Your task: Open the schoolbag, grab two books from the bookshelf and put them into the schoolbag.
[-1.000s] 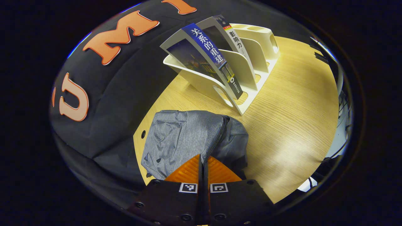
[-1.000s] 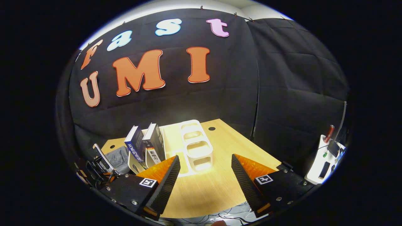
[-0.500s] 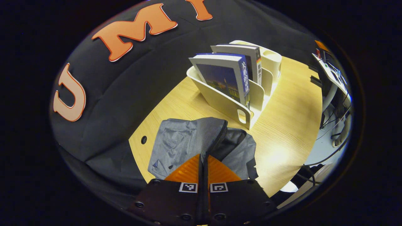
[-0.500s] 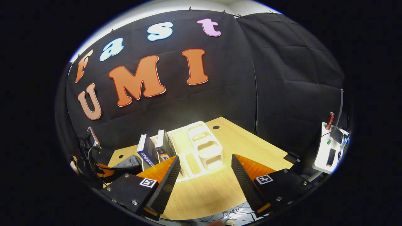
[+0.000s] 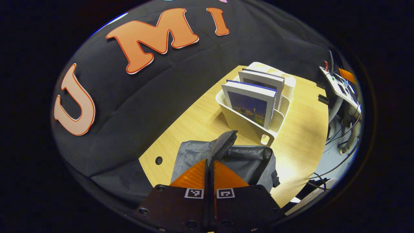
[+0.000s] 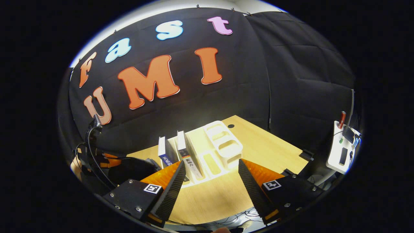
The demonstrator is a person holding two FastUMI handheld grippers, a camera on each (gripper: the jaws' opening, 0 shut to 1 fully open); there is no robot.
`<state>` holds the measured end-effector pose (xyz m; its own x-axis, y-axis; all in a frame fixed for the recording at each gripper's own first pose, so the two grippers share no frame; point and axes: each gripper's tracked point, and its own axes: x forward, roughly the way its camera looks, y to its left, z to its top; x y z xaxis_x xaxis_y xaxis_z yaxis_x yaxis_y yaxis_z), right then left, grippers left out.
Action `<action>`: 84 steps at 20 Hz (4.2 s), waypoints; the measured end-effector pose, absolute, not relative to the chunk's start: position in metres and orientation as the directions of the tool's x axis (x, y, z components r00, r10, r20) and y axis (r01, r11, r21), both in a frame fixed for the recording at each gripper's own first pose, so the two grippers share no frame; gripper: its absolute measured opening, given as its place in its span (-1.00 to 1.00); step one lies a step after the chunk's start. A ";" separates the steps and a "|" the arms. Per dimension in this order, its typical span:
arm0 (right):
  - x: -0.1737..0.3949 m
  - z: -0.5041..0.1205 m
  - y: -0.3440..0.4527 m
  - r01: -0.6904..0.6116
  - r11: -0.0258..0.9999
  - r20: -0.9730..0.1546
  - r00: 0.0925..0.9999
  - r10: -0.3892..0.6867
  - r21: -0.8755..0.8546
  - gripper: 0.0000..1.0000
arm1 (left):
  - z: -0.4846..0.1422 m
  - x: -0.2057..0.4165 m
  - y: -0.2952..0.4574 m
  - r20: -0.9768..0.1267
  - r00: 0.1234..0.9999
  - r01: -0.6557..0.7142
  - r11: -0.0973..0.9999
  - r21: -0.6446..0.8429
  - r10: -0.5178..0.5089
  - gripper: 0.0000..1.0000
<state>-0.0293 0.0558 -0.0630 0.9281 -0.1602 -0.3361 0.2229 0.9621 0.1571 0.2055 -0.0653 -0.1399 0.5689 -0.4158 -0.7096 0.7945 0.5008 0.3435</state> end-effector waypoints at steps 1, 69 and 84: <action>-0.026 -0.061 0.070 0.187 0.968 -0.361 0.925 -0.117 0.167 0.96 | -0.140 0.207 -0.065 -0.711 0.561 0.801 0.496 0.336 -0.424 -0.99; 0.126 0.017 0.193 0.202 0.972 -0.727 0.685 -0.051 0.121 -0.34 | -0.146 0.244 -0.058 -0.697 0.507 0.837 0.483 0.258 -0.507 -0.99; 0.011 -0.167 0.250 0.311 0.443 -0.461 0.840 0.285 0.841 -0.35 | -0.130 0.252 -0.050 -0.691 0.513 0.843 0.451 0.294 -0.509 -0.99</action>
<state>0.0110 0.2501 -0.1668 0.8403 0.2851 -0.4610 0.3108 0.4433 0.8407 0.2522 -0.0502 -0.1303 0.5133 -0.5088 -0.6911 0.8427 0.4513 0.2937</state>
